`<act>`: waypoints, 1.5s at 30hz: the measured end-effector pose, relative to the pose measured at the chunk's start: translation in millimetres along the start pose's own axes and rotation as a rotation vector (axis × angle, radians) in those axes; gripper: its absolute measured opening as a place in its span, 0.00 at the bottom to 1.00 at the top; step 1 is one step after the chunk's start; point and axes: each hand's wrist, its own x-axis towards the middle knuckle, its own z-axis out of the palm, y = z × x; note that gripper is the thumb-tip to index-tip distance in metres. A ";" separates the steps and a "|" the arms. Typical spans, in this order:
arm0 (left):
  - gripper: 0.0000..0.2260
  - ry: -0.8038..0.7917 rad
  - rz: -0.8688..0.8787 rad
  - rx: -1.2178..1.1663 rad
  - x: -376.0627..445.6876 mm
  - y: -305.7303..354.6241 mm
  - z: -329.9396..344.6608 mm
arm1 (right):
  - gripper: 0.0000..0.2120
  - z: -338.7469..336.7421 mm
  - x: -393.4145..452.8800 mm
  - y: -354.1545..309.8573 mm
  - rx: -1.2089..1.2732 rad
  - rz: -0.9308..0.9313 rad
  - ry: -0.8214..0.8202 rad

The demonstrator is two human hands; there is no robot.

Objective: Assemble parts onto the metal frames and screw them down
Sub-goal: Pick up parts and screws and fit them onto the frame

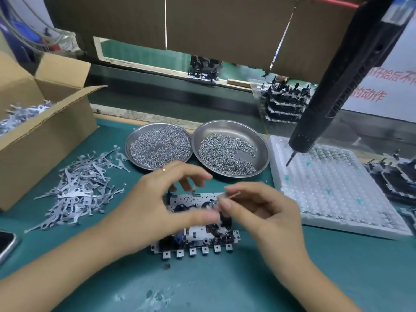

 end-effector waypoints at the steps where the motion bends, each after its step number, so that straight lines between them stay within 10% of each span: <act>1: 0.27 -0.119 0.008 0.152 -0.1 -2.9 -3.6 | 0.06 -3.5 0.8 -0.6 0.010 0.002 0.020; 6: 0.31 -0.307 0.144 0.469 -2.3 -10.9 -3.1 | 0.07 -15.2 5.7 -0.9 0.036 0.018 0.063; 19: 0.09 -0.012 -0.045 -0.115 -6.6 0.0 15.0 | 0.04 -12.2 2.1 6.4 -0.101 0.025 -0.074; 28: 0.06 0.014 0.010 -0.064 -2.7 10.9 -1.4 | 0.04 -4.5 3.8 10.1 -0.061 -0.022 -0.049; 45: 0.06 -0.214 -0.406 0.046 -5.0 7.1 0.5 | 0.08 -15.8 0.6 20.4 -0.611 -0.228 -0.333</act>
